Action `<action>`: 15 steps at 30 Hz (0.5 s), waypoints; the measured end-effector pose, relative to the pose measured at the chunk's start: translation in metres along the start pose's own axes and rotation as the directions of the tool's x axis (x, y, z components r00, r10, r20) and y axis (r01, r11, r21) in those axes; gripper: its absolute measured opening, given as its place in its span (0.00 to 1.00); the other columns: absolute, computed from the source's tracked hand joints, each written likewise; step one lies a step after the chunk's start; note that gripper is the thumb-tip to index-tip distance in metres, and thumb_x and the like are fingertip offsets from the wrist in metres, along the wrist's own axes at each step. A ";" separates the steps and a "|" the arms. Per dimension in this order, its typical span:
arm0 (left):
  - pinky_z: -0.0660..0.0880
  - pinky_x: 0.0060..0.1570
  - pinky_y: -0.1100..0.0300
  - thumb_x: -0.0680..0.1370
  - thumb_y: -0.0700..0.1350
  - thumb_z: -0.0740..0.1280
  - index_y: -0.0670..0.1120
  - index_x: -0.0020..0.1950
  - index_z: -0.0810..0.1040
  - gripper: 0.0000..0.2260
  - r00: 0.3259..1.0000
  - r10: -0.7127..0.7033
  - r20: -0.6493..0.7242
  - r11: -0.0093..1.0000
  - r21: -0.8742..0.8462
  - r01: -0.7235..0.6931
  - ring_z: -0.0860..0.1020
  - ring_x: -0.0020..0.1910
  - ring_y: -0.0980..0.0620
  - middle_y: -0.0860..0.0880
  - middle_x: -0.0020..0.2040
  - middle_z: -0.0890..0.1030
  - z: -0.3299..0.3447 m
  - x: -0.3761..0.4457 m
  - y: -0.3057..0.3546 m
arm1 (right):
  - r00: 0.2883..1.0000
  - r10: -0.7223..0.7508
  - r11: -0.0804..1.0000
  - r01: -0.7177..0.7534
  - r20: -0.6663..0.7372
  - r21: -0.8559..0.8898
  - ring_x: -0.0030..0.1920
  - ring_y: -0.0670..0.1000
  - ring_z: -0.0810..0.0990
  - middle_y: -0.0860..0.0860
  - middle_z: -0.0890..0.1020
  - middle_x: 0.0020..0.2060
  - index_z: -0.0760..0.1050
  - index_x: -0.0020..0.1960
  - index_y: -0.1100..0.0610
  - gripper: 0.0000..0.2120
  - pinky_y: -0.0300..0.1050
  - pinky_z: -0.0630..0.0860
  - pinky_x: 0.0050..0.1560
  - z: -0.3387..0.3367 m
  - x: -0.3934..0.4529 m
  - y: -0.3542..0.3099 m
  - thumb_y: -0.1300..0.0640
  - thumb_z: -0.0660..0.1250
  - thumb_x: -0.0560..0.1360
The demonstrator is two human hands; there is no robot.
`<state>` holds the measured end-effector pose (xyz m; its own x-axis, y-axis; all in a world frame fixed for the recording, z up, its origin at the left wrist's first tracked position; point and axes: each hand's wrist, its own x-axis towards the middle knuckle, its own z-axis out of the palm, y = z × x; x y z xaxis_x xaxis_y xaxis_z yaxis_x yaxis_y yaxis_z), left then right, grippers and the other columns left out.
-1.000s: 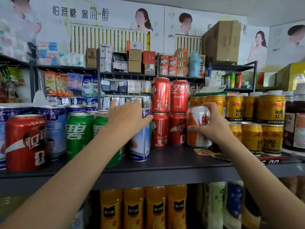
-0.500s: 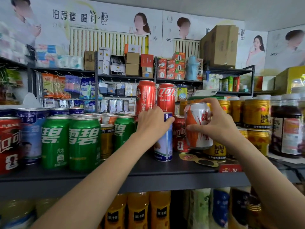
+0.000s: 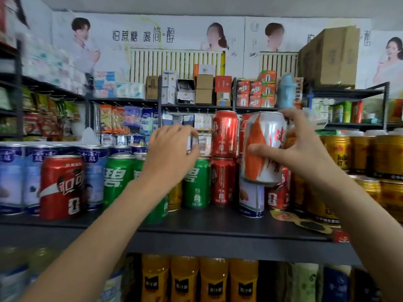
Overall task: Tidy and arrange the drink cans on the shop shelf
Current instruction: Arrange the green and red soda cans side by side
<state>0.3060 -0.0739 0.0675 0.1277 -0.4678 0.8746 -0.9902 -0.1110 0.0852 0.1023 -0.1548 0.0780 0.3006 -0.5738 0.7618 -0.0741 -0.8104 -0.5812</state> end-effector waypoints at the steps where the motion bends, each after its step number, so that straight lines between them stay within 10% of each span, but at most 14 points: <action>1: 0.61 0.67 0.51 0.78 0.50 0.61 0.50 0.61 0.73 0.13 0.998 -0.047 0.032 0.999 0.005 0.047 0.71 0.61 0.51 0.52 0.59 0.76 -0.009 0.002 -0.013 | 1.000 -0.013 1.000 0.012 0.028 0.023 0.42 0.44 0.78 0.45 0.75 0.43 0.61 0.58 0.42 0.33 0.40 0.76 0.41 0.008 0.002 -0.006 0.49 0.77 0.61; 10: 0.53 0.69 0.49 0.70 0.71 0.52 0.55 0.61 0.70 0.28 0.882 -0.191 0.432 0.968 0.230 0.097 0.74 0.56 0.51 0.52 0.37 0.81 -0.027 -0.014 -0.067 | 0.969 0.024 0.995 -0.046 0.244 0.087 0.44 0.48 0.80 0.47 0.77 0.45 0.62 0.58 0.45 0.33 0.45 0.79 0.46 0.084 0.005 -0.004 0.52 0.78 0.62; 15: 0.47 0.71 0.49 0.66 0.71 0.53 0.59 0.55 0.69 0.24 0.878 -0.114 0.464 0.993 0.064 0.095 0.72 0.61 0.55 0.50 0.56 0.81 -0.030 -0.012 -0.080 | 0.959 0.034 0.991 0.004 0.281 -0.134 0.42 0.45 0.78 0.46 0.78 0.44 0.60 0.55 0.48 0.33 0.36 0.73 0.38 0.113 -0.011 0.013 0.50 0.79 0.60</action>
<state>0.3821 -0.0334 0.0644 0.2518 -0.8054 0.5366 -0.9678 -0.2109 0.1376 0.2051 -0.1456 0.0295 0.5529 -0.5447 0.6305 -0.2000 -0.8213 -0.5342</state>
